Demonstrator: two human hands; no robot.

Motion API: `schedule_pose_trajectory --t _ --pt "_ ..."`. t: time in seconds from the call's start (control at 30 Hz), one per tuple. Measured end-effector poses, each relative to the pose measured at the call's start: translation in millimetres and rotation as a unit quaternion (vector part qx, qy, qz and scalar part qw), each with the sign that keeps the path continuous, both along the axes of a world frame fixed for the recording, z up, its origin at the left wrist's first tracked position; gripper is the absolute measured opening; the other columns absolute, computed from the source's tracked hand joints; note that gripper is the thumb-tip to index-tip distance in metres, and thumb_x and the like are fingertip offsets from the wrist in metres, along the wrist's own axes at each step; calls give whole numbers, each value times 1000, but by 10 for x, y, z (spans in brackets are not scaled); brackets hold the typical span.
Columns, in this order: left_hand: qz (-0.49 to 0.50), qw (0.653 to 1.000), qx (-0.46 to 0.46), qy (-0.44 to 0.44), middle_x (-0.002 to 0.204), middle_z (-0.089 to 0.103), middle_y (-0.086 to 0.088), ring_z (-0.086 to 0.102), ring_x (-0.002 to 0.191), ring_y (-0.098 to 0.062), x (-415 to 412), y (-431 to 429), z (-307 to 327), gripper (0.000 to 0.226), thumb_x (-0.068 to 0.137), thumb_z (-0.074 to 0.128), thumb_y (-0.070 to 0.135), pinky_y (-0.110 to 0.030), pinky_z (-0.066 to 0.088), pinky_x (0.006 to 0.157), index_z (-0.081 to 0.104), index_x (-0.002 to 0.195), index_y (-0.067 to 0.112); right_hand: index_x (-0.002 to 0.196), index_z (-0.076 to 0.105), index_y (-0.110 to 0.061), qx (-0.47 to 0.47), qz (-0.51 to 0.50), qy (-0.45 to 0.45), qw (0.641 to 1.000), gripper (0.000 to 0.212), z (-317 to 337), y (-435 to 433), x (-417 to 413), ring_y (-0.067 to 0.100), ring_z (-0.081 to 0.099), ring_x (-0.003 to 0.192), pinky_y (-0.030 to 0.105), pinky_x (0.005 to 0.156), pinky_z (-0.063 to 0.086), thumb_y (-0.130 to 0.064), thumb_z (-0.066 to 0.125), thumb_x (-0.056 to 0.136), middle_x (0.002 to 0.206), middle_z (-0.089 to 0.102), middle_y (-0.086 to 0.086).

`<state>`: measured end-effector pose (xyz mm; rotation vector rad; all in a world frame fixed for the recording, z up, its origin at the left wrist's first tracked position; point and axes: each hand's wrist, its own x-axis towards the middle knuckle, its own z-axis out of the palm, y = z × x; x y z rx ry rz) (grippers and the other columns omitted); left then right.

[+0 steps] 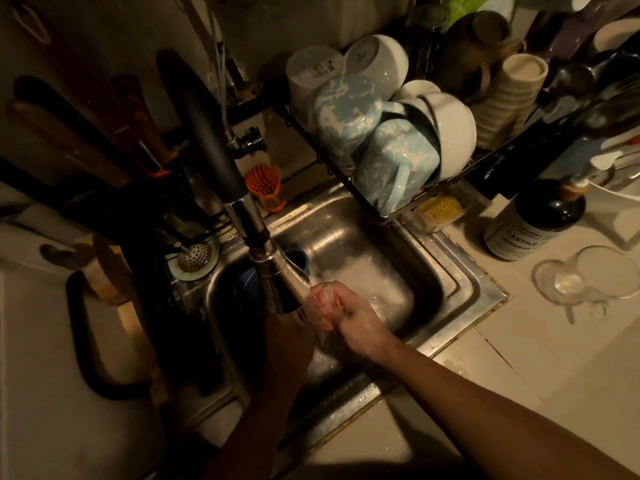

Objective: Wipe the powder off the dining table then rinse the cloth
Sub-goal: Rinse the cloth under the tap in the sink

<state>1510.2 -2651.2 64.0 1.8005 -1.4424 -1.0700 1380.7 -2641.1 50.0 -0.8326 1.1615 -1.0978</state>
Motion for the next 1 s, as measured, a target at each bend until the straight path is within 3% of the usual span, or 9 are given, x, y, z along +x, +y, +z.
schedule_pose_trajectory --t 0.17,0.23,0.3,0.37,0.53,0.63,0.77,0.9,1.0 --pt "66 996 46 45 103 67 -27 67 94 -40 -95 -12 32 33 94 62 11 -30 55 72 58 112 -17 92 71 -15 -9 -5 -24 1000 27 110 7 -34 12 49 56 22 49 38 4 52 98 72 62 2" --pt "77 993 46 73 103 65 -16 64 89 -29 -81 -31 60 37 93 64 13 -18 54 69 56 112 -17 96 73 -23 20 46 -70 996 21 237 6 -93 11 55 56 22 50 43 -16 54 100 70 64 -2" --pt "66 993 35 94 107 68 -8 66 93 -20 -20 -76 -49 53 85 70 35 -28 57 82 61 114 -8 98 68 -16 64 80 -94 990 25 268 -32 -160 6 63 57 19 53 49 -25 46 105 69 68 -4" --pt "71 990 60 103 104 71 -14 68 100 -29 101 -90 -323 51 85 66 41 -44 54 94 65 112 -2 96 69 -15 63 100 -95 988 32 213 -85 -167 2 64 56 16 52 50 -19 39 107 68 70 -6" --pt "21 974 38 223 95 74 3 70 86 -1 16 -21 61 39 93 63 4 -17 55 73 54 130 -4 83 67 -19 79 46 -72 993 21 104 -120 -16 14 52 54 26 51 41 -7 54 95 62 60 0" --pt "1 978 22 206 97 74 7 67 86 2 21 -60 -32 63 79 71 33 -17 54 77 52 132 5 93 71 -18 66 25 18 997 41 23 -27 33 26 60 69 38 62 47 12 56 68 69 66 2" --pt "-33 969 115 218 105 71 -5 67 101 -19 61 -8 -80 71 70 73 57 -35 56 86 58 123 14 93 67 -10 30 11 15 999 47 90 1 40 -1 66 69 16 61 52 31 45 81 73 73 -11" --pt "-67 970 104 209 78 72 2 69 71 -8 92 -4 -73 43 70 77 31 -20 55 59 65 105 8 91 66 -23 8 17 41 999 54 163 -31 19 -6 65 67 12 59 50 26 43 87 73 72 -16" --pt "-63 983 98 140 91 74 -10 71 82 -19 173 -98 -141 37 76 75 -8 -18 54 61 65 110 -1 87 67 -29 21 84 19 996 48 178 -61 -30 -3 60 62 13 58 45 14 47 94 69 67 -14"
